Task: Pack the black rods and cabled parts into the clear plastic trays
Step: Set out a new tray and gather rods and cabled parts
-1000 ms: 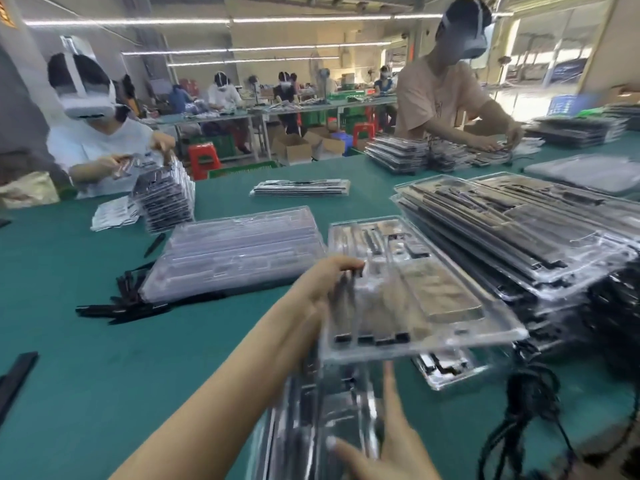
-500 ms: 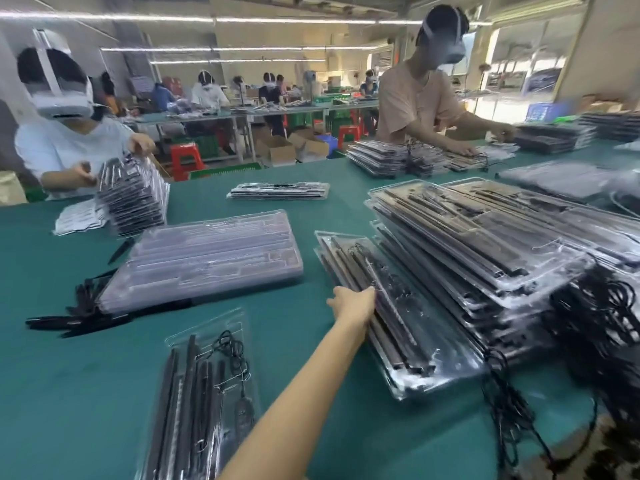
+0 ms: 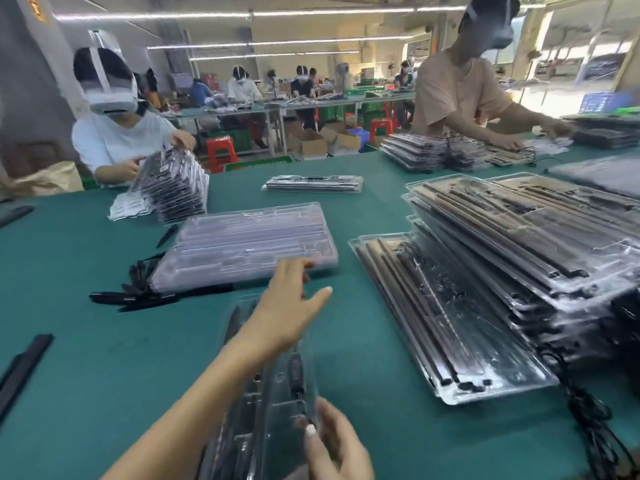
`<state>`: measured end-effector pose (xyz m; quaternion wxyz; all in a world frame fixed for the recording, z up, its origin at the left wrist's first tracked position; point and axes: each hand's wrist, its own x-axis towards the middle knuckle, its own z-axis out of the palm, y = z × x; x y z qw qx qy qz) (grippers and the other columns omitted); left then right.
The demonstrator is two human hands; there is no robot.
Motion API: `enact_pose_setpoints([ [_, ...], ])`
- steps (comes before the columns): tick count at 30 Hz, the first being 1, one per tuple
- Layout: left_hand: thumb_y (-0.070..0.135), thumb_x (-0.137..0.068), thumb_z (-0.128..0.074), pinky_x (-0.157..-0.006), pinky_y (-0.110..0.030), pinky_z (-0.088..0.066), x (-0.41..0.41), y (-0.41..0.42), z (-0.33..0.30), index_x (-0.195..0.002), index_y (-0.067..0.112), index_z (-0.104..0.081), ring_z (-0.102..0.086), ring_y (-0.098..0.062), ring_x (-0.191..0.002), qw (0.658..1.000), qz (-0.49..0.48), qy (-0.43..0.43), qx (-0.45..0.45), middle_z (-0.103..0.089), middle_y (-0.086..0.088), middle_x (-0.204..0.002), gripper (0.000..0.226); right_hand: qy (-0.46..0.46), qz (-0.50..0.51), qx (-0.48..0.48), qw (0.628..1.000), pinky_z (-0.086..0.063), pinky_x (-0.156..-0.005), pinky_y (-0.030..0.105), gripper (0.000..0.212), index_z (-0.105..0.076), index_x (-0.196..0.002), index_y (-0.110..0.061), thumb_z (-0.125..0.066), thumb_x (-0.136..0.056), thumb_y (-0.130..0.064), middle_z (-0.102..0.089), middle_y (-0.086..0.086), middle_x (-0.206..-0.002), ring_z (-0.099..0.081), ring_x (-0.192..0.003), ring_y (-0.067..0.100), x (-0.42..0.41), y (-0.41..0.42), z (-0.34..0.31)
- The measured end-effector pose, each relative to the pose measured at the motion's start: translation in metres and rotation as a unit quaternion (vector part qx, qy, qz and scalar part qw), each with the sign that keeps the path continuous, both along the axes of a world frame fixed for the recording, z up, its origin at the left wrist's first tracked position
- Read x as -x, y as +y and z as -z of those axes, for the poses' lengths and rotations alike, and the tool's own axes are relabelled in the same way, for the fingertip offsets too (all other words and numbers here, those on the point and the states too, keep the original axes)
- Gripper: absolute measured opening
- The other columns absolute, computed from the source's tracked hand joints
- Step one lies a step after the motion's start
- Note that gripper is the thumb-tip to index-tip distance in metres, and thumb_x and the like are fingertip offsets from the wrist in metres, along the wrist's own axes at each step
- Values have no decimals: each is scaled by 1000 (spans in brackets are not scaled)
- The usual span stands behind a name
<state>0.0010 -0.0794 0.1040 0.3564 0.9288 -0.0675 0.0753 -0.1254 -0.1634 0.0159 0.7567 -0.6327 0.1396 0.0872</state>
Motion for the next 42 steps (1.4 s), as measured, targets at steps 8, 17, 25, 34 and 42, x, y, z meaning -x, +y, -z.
enact_pose_setpoints([
  [8,98,-29,5,-103,-19,-22,152,105,30,-132,53,20,-18,9,-132,953,-44,143,-264,-10,33,-137,114,9,-50,-161,986,-53,-46,28,49,-46,-124,-14,-48,-87,17,-60,13,-101,-69,-58,27,21,40,0],
  [17,68,-92,-20,-113,-18,-4,164,160,76,-132,51,-41,-18,-7,-141,968,58,77,-232,-40,24,-144,48,-84,-192,78,975,-44,-75,5,60,-34,-134,-36,-57,-90,-2,-61,-10,-114,-59,-98,-9,8,42,11],
  [25,56,-93,-40,-116,-36,19,133,182,75,-134,57,-32,10,8,-142,973,125,27,-190,-5,41,-149,42,-497,-214,549,637,-47,-62,31,20,-71,-81,-24,-83,-68,-34,-55,-4,-81,-57,-75,19,-64,16,-5],
  [34,69,-82,-46,-87,-11,-34,187,72,82,-79,37,-56,-40,8,-94,989,-87,121,-21,-44,16,-87,34,-647,-284,448,547,-45,-66,22,32,-65,-73,-11,-49,-94,-29,-60,-1,-81,-53,-73,15,-102,15,3],
  [42,34,-82,-69,-60,-6,-36,195,75,66,-77,19,-53,-49,4,-56,868,-60,297,393,-54,16,-56,22,-663,-226,427,572,-46,-67,27,35,-63,-74,-8,-45,-97,-26,-59,1,-82,-55,-71,21,-107,3,1],
])
